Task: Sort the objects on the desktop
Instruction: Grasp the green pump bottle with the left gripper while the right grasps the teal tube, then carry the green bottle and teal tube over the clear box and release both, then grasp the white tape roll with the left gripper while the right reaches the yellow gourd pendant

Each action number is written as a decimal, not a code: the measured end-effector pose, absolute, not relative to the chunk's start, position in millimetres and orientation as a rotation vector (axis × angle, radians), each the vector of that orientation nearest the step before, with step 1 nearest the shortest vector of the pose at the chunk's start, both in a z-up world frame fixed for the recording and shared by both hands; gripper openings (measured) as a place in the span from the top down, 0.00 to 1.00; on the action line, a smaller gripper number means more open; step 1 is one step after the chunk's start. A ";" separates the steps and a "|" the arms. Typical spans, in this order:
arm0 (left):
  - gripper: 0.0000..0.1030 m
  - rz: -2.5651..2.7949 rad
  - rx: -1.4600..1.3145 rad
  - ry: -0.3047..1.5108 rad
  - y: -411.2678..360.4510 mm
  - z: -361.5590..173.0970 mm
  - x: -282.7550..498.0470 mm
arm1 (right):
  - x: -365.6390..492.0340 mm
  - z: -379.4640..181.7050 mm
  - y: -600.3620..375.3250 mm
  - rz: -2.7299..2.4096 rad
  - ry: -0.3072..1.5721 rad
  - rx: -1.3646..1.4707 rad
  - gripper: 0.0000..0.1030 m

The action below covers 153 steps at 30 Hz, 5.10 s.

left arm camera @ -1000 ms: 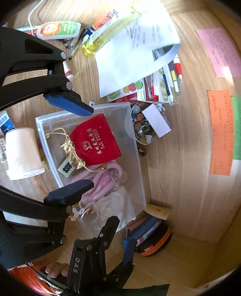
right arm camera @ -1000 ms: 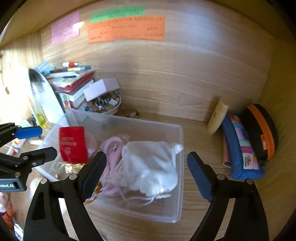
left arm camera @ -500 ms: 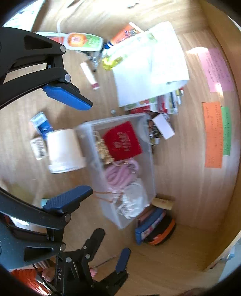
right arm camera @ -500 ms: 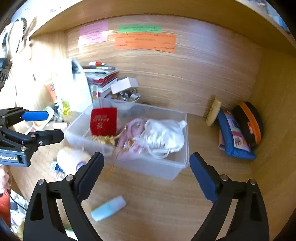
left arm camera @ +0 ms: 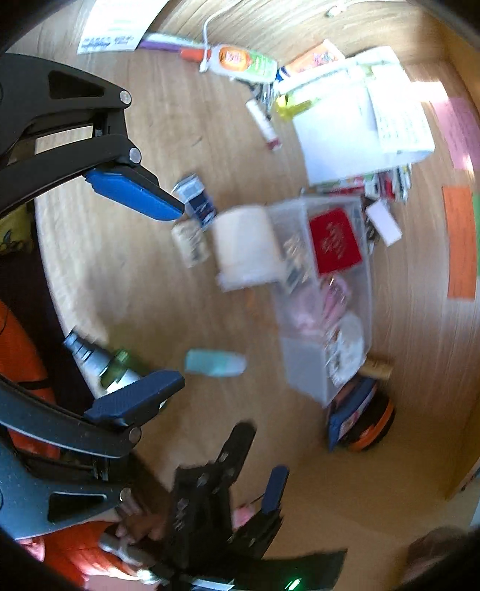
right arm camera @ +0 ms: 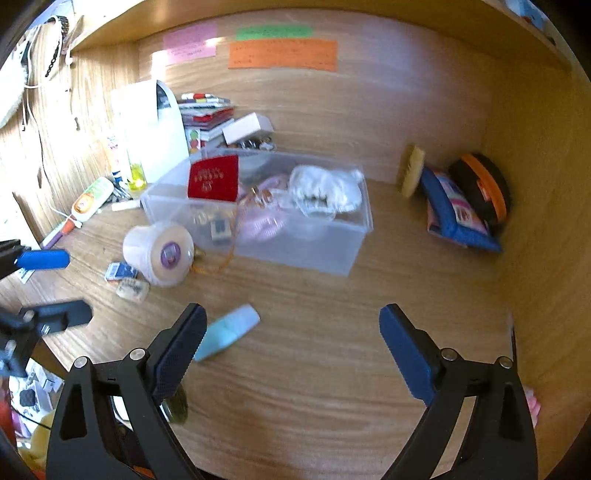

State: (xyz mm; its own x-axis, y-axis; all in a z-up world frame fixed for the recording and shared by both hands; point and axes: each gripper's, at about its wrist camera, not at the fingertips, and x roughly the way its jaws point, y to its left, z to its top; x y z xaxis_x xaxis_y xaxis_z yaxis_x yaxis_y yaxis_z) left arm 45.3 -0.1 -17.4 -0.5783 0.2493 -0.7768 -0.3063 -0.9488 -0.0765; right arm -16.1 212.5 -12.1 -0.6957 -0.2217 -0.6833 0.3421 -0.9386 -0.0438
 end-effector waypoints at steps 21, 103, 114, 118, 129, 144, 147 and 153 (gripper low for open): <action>0.59 2.360 -1.359 0.133 45.2 -78.5 42.6 | -29.6 -45.1 220.1 -2.527 0.109 1.195 0.09; 0.60 2.575 -1.182 -0.090 -13.3 -15.8 -149.9 | -184.1 8.8 143.0 -2.498 0.209 1.005 0.78; 0.60 2.513 -1.253 -0.065 -7.0 -33.0 -160.9 | -193.1 -13.1 135.9 -2.467 0.259 1.059 0.78; 0.57 2.476 -1.267 -0.027 -1.8 -34.9 -159.8 | -190.9 -12.9 134.9 -2.475 0.274 1.066 0.78; 0.48 2.506 -1.190 -0.039 -7.4 -14.0 -143.4 | -173.2 9.4 141.2 -2.503 0.273 1.005 0.60; 0.32 2.556 -1.194 -0.050 -43.4 -2.7 -92.2 | -115.1 37.6 153.1 -2.545 0.217 0.908 0.34; 0.32 2.534 -1.236 -0.015 -38.5 -13.4 -83.0 | -104.7 31.5 155.0 -2.541 0.213 0.922 0.31; 0.26 2.469 -1.307 0.042 -19.0 -38.7 -75.1 | -91.9 12.5 162.8 -2.534 0.214 0.994 0.31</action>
